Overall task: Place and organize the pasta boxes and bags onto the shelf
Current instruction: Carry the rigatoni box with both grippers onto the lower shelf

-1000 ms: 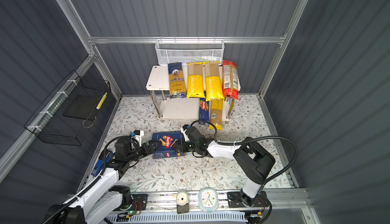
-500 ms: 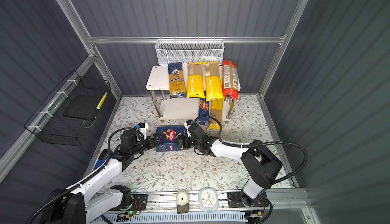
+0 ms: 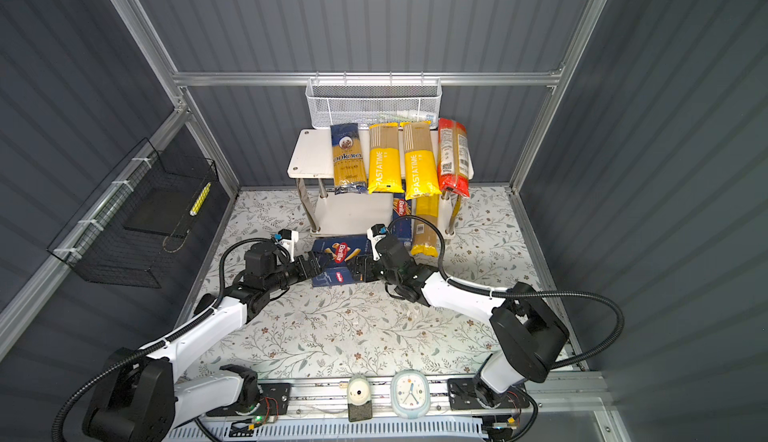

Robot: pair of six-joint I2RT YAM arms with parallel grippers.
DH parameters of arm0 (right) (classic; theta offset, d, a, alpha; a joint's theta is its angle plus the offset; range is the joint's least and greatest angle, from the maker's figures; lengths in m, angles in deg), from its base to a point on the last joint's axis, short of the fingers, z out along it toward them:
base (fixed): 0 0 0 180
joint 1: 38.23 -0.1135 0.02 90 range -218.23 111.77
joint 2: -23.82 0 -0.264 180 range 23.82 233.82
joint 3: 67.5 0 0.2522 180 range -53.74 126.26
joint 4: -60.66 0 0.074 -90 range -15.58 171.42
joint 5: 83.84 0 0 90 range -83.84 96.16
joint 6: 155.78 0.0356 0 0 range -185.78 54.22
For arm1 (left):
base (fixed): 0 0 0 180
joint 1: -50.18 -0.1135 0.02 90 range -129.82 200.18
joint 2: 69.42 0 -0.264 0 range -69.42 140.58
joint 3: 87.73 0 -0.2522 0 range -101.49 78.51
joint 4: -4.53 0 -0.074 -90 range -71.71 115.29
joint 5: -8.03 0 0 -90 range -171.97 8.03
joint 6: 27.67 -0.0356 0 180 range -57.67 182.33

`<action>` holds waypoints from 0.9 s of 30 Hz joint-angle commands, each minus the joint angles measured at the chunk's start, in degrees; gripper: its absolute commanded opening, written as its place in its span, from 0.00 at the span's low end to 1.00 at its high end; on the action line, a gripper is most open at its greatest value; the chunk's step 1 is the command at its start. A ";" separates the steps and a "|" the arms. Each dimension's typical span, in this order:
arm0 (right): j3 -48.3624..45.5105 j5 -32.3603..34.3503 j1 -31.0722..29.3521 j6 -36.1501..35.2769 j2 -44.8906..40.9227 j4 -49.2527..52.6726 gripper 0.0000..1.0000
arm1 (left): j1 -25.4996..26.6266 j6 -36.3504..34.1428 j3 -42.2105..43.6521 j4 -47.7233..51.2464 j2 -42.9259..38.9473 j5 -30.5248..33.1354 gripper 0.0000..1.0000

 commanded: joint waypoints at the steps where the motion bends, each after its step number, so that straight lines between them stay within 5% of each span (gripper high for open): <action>1: 3.78 -7.34 -2.34 -2.85 0.15 -10.62 0.88 | 3.47 -0.16 -5.68 -12.10 0.65 -11.60 0.99; 27: 12.11 -6.11 3.42 -6.11 6.31 -12.53 0.88 | 3.82 -8.14 -14.75 -9.69 9.94 -6.63 0.99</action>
